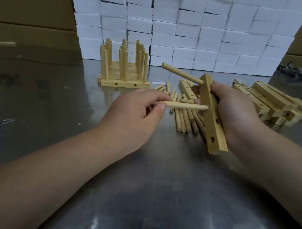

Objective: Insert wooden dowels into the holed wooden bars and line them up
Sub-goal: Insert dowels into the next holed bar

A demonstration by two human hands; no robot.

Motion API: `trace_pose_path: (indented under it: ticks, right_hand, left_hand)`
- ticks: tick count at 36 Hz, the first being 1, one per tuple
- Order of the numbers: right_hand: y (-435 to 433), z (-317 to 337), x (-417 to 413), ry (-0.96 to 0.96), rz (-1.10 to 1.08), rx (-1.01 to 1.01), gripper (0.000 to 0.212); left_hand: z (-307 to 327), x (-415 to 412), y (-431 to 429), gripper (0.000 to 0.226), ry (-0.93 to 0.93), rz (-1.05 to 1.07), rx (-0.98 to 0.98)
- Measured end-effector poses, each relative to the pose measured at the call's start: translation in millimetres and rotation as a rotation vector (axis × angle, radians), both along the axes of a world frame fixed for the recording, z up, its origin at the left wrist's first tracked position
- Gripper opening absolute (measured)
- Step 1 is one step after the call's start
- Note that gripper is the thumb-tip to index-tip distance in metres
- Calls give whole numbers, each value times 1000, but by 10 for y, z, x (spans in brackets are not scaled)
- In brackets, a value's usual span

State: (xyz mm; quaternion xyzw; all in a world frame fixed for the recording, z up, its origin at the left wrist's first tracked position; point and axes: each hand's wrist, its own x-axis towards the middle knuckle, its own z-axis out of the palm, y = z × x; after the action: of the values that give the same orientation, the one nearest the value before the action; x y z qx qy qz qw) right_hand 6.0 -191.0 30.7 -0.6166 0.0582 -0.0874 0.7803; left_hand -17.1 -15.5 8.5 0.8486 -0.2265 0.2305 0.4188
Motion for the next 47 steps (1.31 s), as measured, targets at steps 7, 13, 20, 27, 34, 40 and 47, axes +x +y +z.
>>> trace_pose_path:
  ticks: [7,13,20,27,34,40,47]
  right_hand:
    - [9,30,-35,-9,-5,-44,29]
    - [19,36,-60,-41,2,-123,33]
    - [36,40,-96,-71,9,-222,31]
    - [62,18,-127,-115,-2,-304,31]
    - [95,13,-141,-133,-11,-265,32]
    - [122,-14,-135,-136,-28,-301,32]
    - [131,-36,-124,-134,-39,-323,34]
  left_hand:
    - [6,-3,1,21,3,-18,-22]
    - [16,2,12,21,47,-59,-80]
    - [55,-15,19,21,86,-85,-93]
    - [85,-52,16,16,54,-81,-32]
    - [99,-64,9,22,51,-78,-31]
    - [96,-64,6,36,78,-73,-56]
    - [67,-20,-3,52,115,-88,-150]
